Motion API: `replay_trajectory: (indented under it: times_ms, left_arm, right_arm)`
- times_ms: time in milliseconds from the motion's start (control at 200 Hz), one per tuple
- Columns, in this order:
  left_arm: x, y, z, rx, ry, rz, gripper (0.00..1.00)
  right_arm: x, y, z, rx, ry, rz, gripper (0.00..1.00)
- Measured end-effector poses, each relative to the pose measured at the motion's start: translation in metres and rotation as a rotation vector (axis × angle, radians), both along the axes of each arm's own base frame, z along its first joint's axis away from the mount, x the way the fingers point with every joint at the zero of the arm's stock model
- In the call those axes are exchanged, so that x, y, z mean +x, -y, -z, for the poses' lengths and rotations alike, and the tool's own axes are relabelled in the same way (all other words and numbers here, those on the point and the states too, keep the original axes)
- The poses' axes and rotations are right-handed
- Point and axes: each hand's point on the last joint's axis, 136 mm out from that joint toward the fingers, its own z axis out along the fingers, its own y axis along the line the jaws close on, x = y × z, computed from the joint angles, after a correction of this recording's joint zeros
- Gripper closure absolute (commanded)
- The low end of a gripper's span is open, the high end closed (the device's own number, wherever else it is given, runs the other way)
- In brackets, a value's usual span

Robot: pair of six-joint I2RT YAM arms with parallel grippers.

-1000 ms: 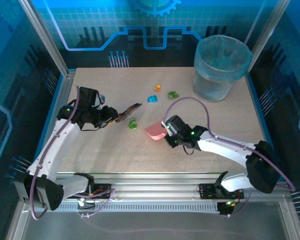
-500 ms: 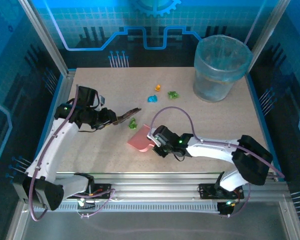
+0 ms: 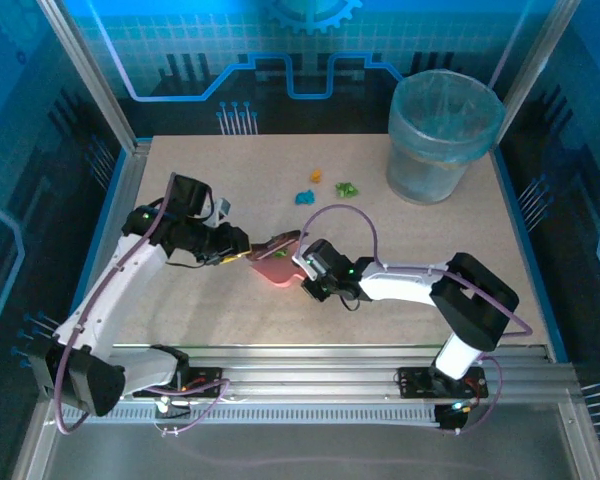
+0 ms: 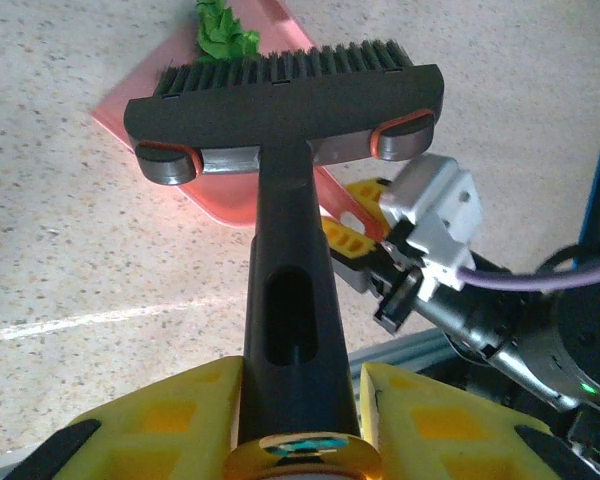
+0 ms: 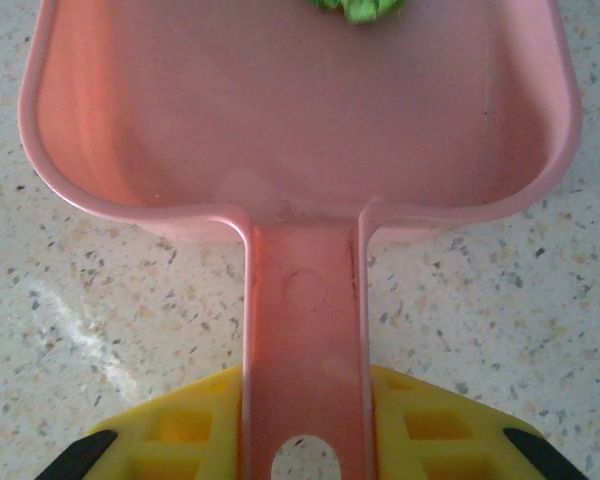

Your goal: Sweep away the paper scraps from the table

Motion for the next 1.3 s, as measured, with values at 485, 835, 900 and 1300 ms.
replay_trajectory:
  times_ms: [485,835,900,1300]
  left_arm:
    - [0.043,-0.015,-0.028,0.08,0.137,-0.104,0.95]
    - [0.058,0.0,0.007,0.093,0.028,-0.081,0.96]
    - [0.054,0.008,0.006,0.076,0.024,-0.053,0.96]
    - [0.032,0.034,0.0,0.052,0.008,0.048,0.96]
  right_arm:
    - [0.006,0.0,0.004,0.057,0.048,0.01,1.0]
    - [0.017,0.01,0.004,0.065,0.05,0.056,1.0]
    - [0.018,0.011,0.004,0.067,0.052,0.06,1.0]
    - [0.029,0.035,0.005,0.116,0.038,0.16,1.0]
